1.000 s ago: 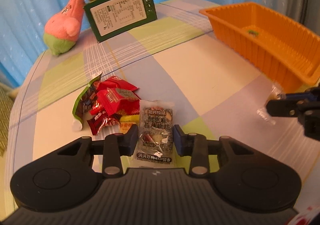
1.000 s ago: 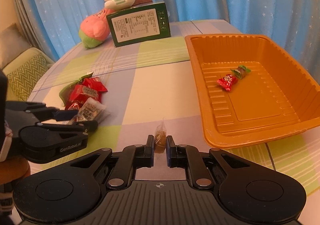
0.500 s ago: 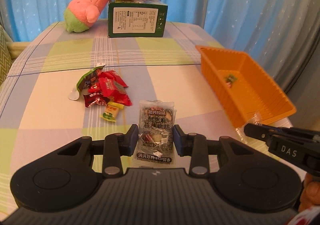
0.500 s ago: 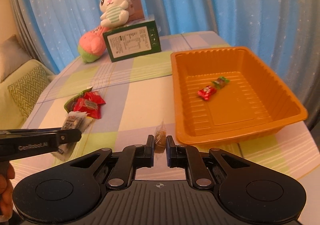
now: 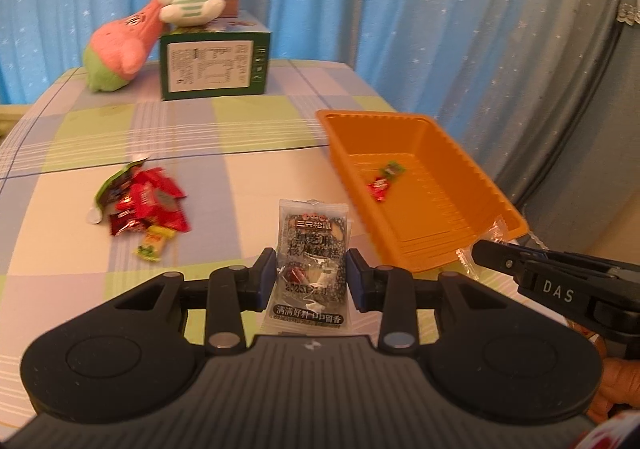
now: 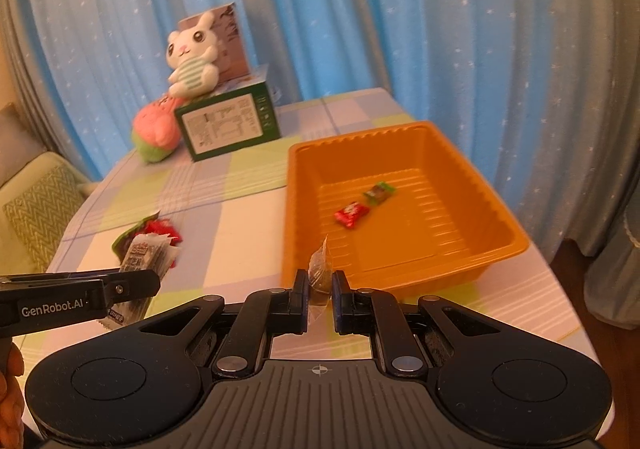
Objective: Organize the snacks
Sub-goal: 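Carry both snacks over the orange tray and open both grippers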
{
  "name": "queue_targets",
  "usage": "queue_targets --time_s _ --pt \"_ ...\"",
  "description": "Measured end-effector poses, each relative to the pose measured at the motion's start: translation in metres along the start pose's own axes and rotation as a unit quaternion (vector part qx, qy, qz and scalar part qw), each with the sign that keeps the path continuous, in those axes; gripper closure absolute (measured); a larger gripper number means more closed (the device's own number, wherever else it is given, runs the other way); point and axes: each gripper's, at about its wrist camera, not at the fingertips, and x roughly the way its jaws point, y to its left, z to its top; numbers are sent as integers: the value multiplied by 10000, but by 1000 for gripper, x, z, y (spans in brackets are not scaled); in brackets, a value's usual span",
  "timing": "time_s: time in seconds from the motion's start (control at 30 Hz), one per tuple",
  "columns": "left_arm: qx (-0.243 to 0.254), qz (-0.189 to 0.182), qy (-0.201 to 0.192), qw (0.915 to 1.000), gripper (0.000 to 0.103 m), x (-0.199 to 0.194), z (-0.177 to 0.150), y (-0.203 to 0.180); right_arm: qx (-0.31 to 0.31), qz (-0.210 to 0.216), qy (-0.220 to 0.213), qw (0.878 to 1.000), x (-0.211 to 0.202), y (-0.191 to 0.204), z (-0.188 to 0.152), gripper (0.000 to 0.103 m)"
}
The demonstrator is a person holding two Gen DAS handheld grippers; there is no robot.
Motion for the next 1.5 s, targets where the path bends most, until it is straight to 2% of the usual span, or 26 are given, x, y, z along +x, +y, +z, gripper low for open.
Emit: queue_targets --time_s 0.57,1.37,1.47,1.5 --pt "218 -483 21 9986 69 28 28 -58 501 -354 -192 9979 -17 -60 36 91" --pt "199 -645 164 9976 69 85 46 -86 360 -353 64 9987 23 -86 53 91" --pt "88 -625 115 9979 66 91 46 -85 371 -355 60 9987 24 -88 54 91" --pt "48 -623 138 9979 61 93 47 -84 376 -352 60 9987 24 -88 54 91"
